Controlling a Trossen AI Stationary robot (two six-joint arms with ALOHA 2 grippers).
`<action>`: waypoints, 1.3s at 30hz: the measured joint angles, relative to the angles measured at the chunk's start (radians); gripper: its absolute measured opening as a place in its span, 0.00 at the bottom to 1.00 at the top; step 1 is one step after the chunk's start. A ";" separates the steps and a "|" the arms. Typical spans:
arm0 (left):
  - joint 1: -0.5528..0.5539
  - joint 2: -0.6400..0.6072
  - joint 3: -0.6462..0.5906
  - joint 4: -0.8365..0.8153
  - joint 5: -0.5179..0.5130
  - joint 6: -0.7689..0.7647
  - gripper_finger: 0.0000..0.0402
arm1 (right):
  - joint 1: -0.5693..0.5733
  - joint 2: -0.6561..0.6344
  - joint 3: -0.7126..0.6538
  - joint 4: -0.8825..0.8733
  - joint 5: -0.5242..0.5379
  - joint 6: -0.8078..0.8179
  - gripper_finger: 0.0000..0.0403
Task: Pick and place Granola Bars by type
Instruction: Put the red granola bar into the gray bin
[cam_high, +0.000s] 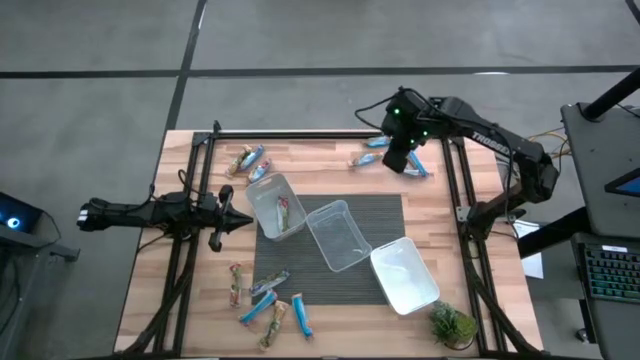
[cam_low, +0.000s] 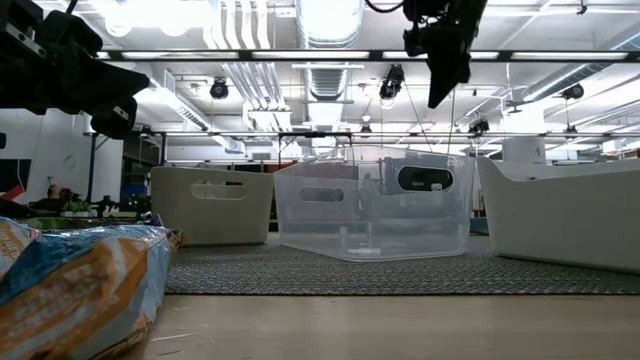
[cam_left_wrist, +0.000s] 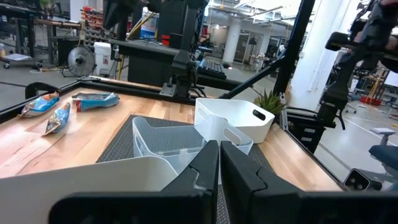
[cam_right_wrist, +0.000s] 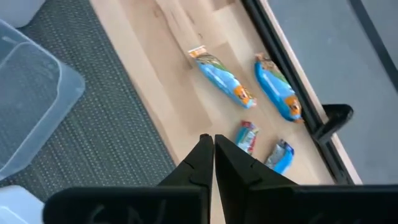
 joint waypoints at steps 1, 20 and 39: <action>0.000 0.000 0.000 0.000 0.000 0.000 0.00 | -0.013 0.000 0.000 -0.001 0.000 0.000 0.02; 0.000 0.000 0.000 0.000 0.000 0.000 0.00 | -0.156 0.000 -0.142 -0.008 -0.008 -0.019 0.02; 0.000 0.000 0.000 0.000 0.000 0.000 0.00 | -0.188 0.000 -0.333 0.039 -0.074 -0.096 0.08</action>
